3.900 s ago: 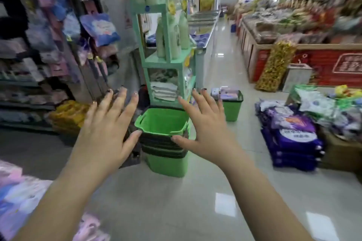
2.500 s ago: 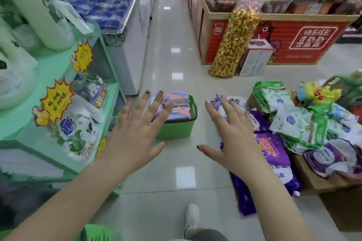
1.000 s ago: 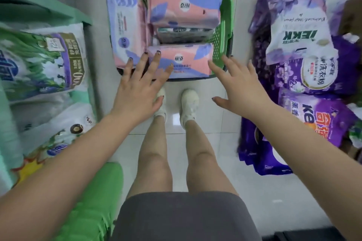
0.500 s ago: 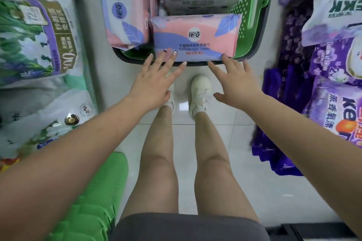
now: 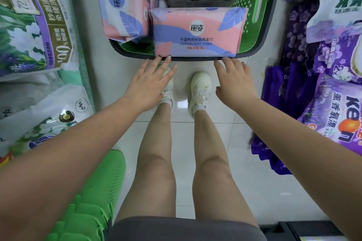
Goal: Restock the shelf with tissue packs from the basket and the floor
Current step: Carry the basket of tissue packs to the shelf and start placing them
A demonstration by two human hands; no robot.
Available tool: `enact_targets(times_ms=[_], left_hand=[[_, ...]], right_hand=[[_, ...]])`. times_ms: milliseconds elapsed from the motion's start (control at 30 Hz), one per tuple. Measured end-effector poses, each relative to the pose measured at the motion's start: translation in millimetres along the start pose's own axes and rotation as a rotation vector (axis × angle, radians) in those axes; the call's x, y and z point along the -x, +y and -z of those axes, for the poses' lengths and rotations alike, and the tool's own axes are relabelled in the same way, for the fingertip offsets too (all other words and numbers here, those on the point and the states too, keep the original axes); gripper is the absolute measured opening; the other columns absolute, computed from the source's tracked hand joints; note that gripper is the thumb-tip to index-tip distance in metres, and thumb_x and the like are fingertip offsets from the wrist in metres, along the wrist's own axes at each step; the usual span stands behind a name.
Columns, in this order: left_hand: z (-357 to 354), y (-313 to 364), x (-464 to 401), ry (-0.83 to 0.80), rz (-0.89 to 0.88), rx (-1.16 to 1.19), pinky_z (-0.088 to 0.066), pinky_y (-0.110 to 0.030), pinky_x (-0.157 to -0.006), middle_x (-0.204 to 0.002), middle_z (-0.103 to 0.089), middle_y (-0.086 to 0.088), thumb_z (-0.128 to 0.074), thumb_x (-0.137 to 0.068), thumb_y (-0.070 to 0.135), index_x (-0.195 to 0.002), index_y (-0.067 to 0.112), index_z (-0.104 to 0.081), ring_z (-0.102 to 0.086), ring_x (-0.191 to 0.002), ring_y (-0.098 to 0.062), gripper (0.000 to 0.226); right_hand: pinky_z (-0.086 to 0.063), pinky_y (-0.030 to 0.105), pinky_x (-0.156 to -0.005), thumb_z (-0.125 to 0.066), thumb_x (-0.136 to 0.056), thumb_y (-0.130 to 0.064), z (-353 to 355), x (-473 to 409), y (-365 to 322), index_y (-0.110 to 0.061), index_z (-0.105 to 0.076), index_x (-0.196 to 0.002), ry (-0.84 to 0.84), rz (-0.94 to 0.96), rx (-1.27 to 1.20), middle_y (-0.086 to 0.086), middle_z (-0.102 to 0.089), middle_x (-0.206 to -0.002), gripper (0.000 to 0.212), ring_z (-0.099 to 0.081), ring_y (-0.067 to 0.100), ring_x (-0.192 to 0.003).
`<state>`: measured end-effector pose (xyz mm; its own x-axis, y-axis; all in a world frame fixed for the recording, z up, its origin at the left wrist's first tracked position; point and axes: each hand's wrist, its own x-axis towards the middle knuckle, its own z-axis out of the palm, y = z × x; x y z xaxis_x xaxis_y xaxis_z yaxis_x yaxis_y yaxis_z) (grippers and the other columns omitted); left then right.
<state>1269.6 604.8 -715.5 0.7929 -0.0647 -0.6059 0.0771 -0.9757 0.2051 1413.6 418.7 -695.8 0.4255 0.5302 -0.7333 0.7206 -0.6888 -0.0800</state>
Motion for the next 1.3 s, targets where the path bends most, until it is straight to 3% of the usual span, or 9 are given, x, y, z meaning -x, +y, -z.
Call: enact_targets(times_ms=[300,433,533,667,767,867,967,1133,1300], left_hand=[[5.3,-3.7,-13.7,-0.005,0.068,0.027,-0.003,-0.041,-0.116,-0.157,-0.007,-0.009,-0.047,-0.086,0.010,-0.149,0.015,-0.008,-0.005,-0.144,-0.031,0.074],[7.4,-6.4,-22.8,0.007,0.102,0.019,-0.003,-0.042,-0.116,-0.154,-0.020,-0.011,-0.048,-0.086,0.013,-0.149,0.011,-0.011,-0.003,-0.143,-0.035,0.073],[7.6,-2.0,-23.9,0.022,0.127,0.018,-0.002,-0.044,-0.116,-0.151,-0.026,-0.014,-0.048,-0.086,0.013,-0.148,0.008,-0.015,-0.003,-0.143,-0.036,0.070],[10.6,5.1,-20.5,0.083,0.191,0.068,-0.004,-0.046,-0.116,-0.137,-0.043,-0.018,-0.055,-0.080,0.008,-0.142,0.005,-0.030,-0.019,-0.141,-0.035,0.067],[16.5,5.6,-19.4,0.245,0.217,0.058,-0.027,-0.051,-0.108,-0.102,-0.060,-0.020,-0.064,-0.064,0.002,-0.120,0.003,-0.055,-0.054,-0.110,-0.038,0.057],[32.0,1.4,-19.9,0.346,0.228,0.042,-0.049,-0.043,-0.083,-0.077,-0.058,-0.017,-0.068,-0.054,0.002,-0.096,0.002,-0.062,-0.059,-0.072,-0.034,0.042],[63.5,-4.3,-22.8,0.320,0.224,0.106,-0.046,-0.037,-0.062,-0.074,-0.057,-0.020,-0.067,-0.062,0.003,-0.089,-0.003,-0.060,-0.058,-0.066,-0.037,0.029],[125.4,-23.5,-43.0,0.186,0.258,0.109,-0.041,-0.042,-0.075,-0.103,-0.060,-0.021,-0.055,-0.084,0.020,-0.099,0.001,-0.056,-0.057,-0.096,-0.040,0.025],[165.9,-46.4,-61.0,0.129,0.221,0.045,-0.041,-0.039,-0.071,-0.103,-0.061,-0.024,-0.054,-0.086,0.019,-0.102,0.001,-0.057,-0.056,-0.097,-0.042,0.025]], right_hand=[[-0.016,0.048,-0.114,-0.053,-0.083,-0.011,-9.2,-16.7,-10.5,-0.010,-0.017,-0.146,-0.001,-0.054,-0.031,0.008,-0.028,-0.148,0.073,-0.020,0.027,-0.139],[-0.008,0.050,-0.115,-0.056,-0.084,-0.016,-7.1,-26.4,-15.1,-0.011,-0.018,-0.146,-0.011,-0.093,-0.048,0.008,-0.031,-0.147,0.072,-0.018,0.027,-0.141],[-0.011,0.050,-0.115,-0.056,-0.082,-0.012,-6.3,-28.4,-17.7,-0.010,-0.036,-0.134,0.042,-0.115,-0.080,0.009,-0.043,-0.133,0.057,-0.030,0.030,-0.131],[-0.011,0.050,-0.114,-0.055,-0.080,-0.008,-3.1,-23.5,-17.5,-0.009,-0.046,-0.121,0.131,-0.133,-0.086,0.009,-0.050,-0.120,0.042,-0.038,0.031,-0.121],[-0.010,0.050,-0.115,-0.055,-0.080,-0.007,6.8,-17.1,-12.9,-0.008,-0.049,-0.116,0.200,-0.126,-0.095,0.011,-0.052,-0.117,0.036,-0.041,0.032,-0.117],[-0.011,0.049,-0.113,-0.057,-0.082,-0.013,25.9,-14.1,-7.6,-0.007,-0.051,-0.113,0.243,-0.109,-0.103,0.012,-0.053,-0.115,0.032,-0.043,0.032,-0.114],[-0.025,0.043,-0.102,-0.057,-0.084,-0.020,51.8,-16.8,-2.2,-0.006,-0.054,-0.106,0.251,-0.080,-0.100,0.013,-0.056,-0.109,0.027,-0.045,0.032,-0.109],[-0.033,0.033,-0.065,-0.055,-0.081,-0.018,107.7,-34.6,13.9,-0.004,-0.061,-0.086,0.269,0.025,-0.084,0.016,-0.056,-0.084,0.017,-0.053,0.035,-0.086],[-0.035,0.030,-0.059,-0.056,-0.079,-0.020,155.3,-49.6,22.7,-0.013,-0.050,-0.071,0.187,0.019,-0.112,0.000,-0.037,-0.056,0.012,-0.045,0.027,-0.067]])
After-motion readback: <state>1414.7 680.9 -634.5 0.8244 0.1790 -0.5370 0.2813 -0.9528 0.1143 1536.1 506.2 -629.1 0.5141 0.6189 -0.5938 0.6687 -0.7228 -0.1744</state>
